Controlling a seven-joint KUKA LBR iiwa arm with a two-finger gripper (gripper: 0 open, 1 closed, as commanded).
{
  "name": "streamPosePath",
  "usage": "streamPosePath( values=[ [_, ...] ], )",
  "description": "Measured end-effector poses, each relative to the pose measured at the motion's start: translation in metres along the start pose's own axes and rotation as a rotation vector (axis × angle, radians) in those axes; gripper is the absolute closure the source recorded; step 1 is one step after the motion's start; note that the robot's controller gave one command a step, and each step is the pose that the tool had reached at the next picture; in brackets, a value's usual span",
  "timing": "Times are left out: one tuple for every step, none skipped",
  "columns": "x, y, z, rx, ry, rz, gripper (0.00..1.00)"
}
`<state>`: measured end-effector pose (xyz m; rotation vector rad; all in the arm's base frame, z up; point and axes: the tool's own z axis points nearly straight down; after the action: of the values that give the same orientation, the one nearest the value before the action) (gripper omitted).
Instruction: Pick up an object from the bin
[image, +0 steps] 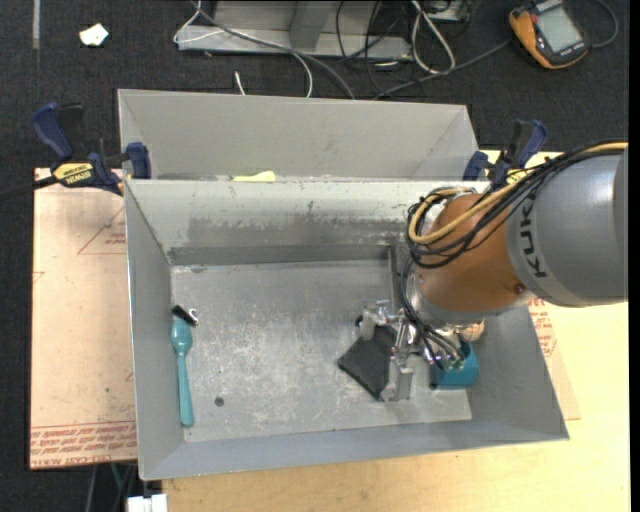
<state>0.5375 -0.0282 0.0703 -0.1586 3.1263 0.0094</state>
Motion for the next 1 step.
streamPosePath(
  values=[
    [-0.0193,-0.0024,-0.0005,0.001,0.001,-0.269,1.00]
  ],
)
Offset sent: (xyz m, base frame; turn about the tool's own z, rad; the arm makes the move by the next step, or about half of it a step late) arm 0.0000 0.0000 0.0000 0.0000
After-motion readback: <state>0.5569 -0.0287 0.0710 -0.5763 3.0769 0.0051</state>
